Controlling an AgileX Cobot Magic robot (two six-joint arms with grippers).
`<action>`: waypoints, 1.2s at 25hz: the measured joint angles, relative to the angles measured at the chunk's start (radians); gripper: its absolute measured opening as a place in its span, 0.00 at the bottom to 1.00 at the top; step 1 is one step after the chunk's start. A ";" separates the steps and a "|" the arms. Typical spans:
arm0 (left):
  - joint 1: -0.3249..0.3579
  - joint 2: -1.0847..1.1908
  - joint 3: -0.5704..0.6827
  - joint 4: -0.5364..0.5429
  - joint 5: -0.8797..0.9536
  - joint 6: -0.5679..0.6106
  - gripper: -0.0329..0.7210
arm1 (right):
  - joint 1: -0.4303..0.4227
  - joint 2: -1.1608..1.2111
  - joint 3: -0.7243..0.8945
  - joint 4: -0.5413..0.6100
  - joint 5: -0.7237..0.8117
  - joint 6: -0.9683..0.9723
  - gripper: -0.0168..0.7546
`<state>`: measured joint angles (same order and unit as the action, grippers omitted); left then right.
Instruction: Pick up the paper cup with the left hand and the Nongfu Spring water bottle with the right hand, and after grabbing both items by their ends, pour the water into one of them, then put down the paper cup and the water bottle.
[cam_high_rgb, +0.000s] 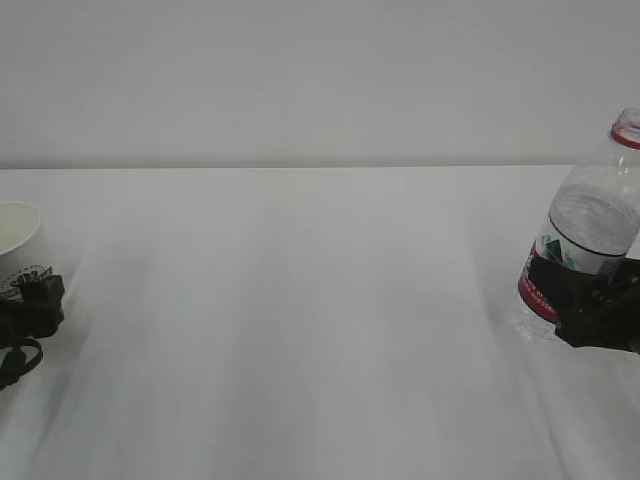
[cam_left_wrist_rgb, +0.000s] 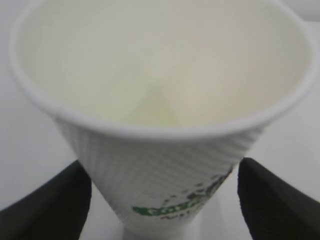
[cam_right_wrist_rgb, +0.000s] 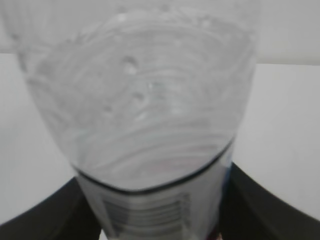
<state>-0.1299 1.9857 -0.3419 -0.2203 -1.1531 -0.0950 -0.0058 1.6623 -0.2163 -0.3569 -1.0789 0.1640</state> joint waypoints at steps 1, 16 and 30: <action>0.000 0.005 -0.008 0.000 0.000 0.000 0.95 | 0.000 0.000 0.000 0.000 0.000 0.000 0.62; 0.000 0.064 -0.083 -0.020 0.000 0.002 0.93 | 0.000 0.000 0.000 0.000 0.000 0.000 0.62; 0.000 0.064 -0.094 -0.060 0.000 0.004 0.95 | 0.000 0.000 0.000 0.000 0.000 0.000 0.62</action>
<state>-0.1299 2.0496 -0.4360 -0.2800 -1.1531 -0.0911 -0.0058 1.6623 -0.2163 -0.3569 -1.0789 0.1640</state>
